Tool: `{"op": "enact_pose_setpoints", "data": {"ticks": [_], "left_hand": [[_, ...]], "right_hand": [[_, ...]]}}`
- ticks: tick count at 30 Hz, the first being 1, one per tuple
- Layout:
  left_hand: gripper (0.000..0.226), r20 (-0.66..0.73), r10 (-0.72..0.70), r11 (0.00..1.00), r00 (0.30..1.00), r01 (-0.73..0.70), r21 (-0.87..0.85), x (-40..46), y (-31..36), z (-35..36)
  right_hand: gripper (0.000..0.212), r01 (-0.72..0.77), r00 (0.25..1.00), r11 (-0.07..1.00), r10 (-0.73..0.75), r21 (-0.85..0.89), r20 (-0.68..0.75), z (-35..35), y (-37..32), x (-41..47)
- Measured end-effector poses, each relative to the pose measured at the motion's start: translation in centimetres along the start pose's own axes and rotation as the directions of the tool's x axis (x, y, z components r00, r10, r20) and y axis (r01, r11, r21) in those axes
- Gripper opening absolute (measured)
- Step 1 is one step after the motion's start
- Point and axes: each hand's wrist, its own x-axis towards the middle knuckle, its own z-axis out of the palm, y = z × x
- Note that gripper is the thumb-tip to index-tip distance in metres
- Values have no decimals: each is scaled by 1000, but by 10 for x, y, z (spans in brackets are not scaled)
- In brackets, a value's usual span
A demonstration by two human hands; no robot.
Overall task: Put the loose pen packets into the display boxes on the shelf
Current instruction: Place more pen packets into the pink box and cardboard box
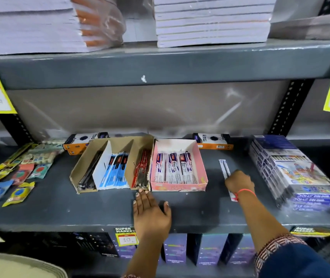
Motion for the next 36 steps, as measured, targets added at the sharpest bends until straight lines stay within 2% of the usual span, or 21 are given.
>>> {"op": "enact_pose_setpoints", "data": {"ticks": [3, 6, 15, 17, 18, 20, 21, 24, 28, 30, 32, 33, 34, 36], "left_hand": [[71, -16, -7, 1000, 1000, 7, 0, 0, 0, 1], [71, -19, -3, 1000, 1000, 3, -1, 1, 0, 1], [73, -19, 5, 1000, 1000, -5, -5, 1, -2, 3], [73, -28, 7, 1000, 1000, -7, -13, 2, -3, 5], [73, -35, 7, 1000, 999, -8, -18, 2, -3, 5], [72, -43, 11, 1000, 999, -12, -21, 1, -3, 6], [71, -48, 11, 1000, 999, -12, -23, 1, -3, 6], [71, -70, 15, 999, 997, -17, -36, 1, -3, 6], [72, -43, 23, 999, 999, -25, -44, 1, -4, 5], [72, -33, 26, 999, 999, -28, -45, 1, -4, 4], [72, -24, 33, 999, 999, -34, -38, 1, -5, 4], [72, -19, 36, 999, 999, -37, -31, 1, -5, 3], [72, -16, 37, 999, 999, -38, -25, 1, -5, 3], [73, -13, 38, 999, 999, -39, -25, 2, -5, 3]], "right_hand": [[42, 54, 994, 983, -70, -177, -85, 5, 1, -3], [40, 99, 990, 973, -118, -209, -78, 6, 1, 1], [27, 27, 991, 990, -45, 140, 125, -6, 4, 22], [7, 23, 993, 976, -48, 216, 111, -11, 6, 19], [15, 19, 995, 963, -43, 269, 85, -11, 8, 20], [35, 11, 999, 903, -28, 428, 33, -12, 11, 20], [34, 10, 999, 862, -24, 507, 21, -12, 11, 19], [11, 48, 997, 736, -71, 675, 6, -12, 4, 10], [35, 156, 987, 610, -128, 777, -98, -16, -17, -10], [33, 167, 982, 542, -165, 823, -90, -16, -27, -23], [13, 168, 976, 535, -209, 828, -63, -15, -38, -38], [13, 170, 971, 525, -234, 834, -51, -14, -43, -46], [23, 161, 968, 505, -249, 848, -35, -13, -49, -53], [29, 97, 959, 420, -282, 902, 28, -10, -57, -67]]}}
